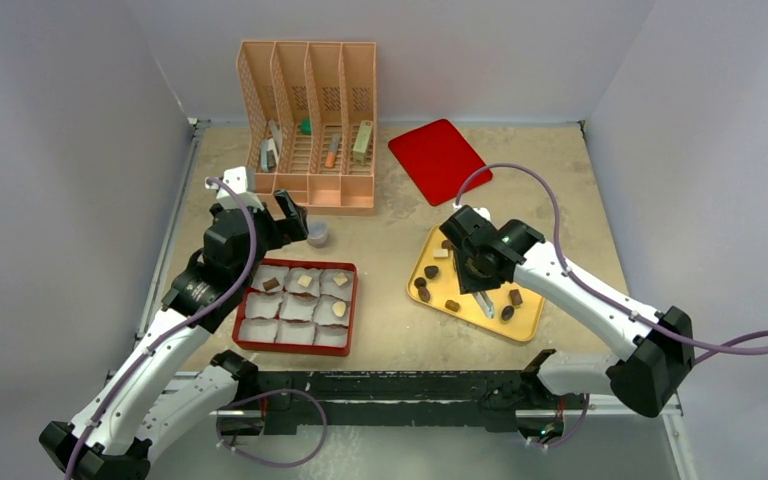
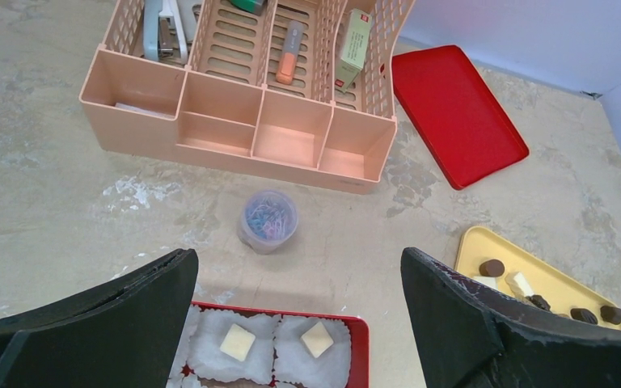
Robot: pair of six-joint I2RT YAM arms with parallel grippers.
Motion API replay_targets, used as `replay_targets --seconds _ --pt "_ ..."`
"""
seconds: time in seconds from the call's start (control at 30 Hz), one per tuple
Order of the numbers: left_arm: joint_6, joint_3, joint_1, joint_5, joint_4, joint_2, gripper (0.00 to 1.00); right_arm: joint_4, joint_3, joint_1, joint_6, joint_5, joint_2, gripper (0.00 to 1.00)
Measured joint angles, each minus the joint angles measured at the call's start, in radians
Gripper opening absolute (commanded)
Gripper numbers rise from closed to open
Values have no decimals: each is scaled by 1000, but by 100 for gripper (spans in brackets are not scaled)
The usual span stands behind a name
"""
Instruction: Pack the chocolate
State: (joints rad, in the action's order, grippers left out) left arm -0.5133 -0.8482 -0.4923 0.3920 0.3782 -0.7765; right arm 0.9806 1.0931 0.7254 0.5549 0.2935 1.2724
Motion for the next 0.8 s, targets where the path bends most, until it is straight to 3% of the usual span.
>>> replay_targets --seconds 0.37,0.8 --pt "-18 0 0 -24 -16 0 95 0 11 0 -3 -20 -11 19" --pt "-13 -2 0 46 7 62 95 -44 161 0 -35 -116 -12 18"
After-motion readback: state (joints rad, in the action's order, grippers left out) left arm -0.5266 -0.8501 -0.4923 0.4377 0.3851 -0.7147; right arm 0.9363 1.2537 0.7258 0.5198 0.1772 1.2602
